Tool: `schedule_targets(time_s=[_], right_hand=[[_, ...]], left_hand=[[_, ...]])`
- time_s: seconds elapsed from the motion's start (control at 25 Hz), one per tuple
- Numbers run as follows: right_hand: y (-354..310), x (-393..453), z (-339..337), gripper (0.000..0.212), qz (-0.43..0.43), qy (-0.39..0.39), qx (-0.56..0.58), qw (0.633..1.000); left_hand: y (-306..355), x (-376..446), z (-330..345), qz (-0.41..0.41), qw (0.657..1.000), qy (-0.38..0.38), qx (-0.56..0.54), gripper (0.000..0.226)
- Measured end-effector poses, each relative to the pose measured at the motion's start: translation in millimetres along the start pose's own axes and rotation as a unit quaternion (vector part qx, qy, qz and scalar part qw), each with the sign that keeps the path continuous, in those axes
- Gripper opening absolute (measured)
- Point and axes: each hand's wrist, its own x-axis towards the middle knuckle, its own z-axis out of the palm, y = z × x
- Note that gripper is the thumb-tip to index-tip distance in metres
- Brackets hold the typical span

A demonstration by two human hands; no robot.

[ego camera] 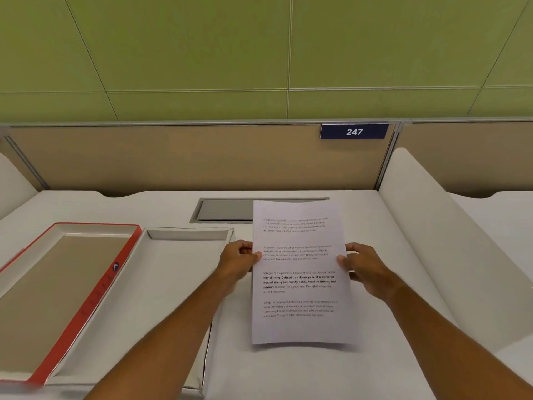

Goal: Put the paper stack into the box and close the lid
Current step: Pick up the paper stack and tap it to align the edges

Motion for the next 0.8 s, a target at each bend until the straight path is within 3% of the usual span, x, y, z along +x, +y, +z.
schedule_targets(time_s=[0.16, 0.32, 0.64, 0.8], right_hand=[[-22, -15, -12, 0.019, -0.116, 0.0, 0.006, 0.993], [-27, -26, -16, 0.016, -0.168, -0.003, 0.024, 0.985], [-28, -37, -15, 0.023, -0.178, -0.022, 0.006, 0.984], [-72, -54, 1, 0.037, -0.241, -0.027, 0.086, 0.966]], left_hand=[[29, -20, -13, 0.097, 0.995, -0.02, 0.013, 0.019], [38, -33, -20, 0.16, 0.987, -0.011, 0.032, 0.02], [36, -44, -10, 0.176, 0.983, 0.022, 0.046, 0.019], [73, -50, 1, 0.194, 0.978, 0.01, -0.073, 0.037]])
